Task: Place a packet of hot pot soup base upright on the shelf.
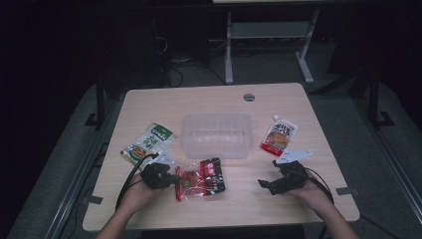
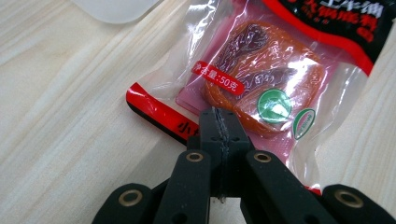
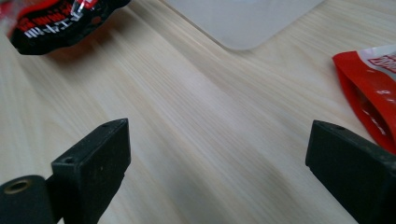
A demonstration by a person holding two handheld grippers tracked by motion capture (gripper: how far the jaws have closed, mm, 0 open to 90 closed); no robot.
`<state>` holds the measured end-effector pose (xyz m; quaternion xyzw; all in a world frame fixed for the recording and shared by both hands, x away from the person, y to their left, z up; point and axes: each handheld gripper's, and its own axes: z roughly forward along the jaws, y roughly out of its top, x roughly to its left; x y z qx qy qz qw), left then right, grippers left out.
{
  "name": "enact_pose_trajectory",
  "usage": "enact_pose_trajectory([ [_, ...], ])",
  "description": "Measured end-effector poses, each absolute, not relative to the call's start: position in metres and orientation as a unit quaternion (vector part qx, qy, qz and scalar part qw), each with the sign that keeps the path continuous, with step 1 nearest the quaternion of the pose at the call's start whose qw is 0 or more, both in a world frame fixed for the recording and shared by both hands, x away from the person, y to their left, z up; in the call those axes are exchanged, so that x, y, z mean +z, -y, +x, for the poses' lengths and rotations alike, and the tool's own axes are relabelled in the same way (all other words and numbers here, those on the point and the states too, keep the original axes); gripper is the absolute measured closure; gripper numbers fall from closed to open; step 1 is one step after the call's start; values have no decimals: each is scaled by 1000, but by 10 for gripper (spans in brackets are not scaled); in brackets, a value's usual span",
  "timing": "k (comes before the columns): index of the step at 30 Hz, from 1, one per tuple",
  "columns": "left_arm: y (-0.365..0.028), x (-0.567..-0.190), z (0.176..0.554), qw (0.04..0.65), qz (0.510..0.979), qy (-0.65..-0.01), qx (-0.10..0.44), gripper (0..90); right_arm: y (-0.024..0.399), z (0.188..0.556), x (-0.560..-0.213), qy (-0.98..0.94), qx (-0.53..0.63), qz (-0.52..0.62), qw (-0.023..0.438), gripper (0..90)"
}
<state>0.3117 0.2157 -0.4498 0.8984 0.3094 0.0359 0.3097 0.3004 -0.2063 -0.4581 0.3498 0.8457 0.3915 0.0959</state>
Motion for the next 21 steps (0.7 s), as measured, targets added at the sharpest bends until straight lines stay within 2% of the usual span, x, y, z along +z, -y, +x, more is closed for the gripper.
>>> enact_pose_trajectory([
  [7,-216,-452,312,308,896,-317,35,898,198,297,-450,-844,405,345,74,61],
  [21,-216,-452,312,299,899,-317,39,898,157,302,-433,-848,436,300,32,62],
])
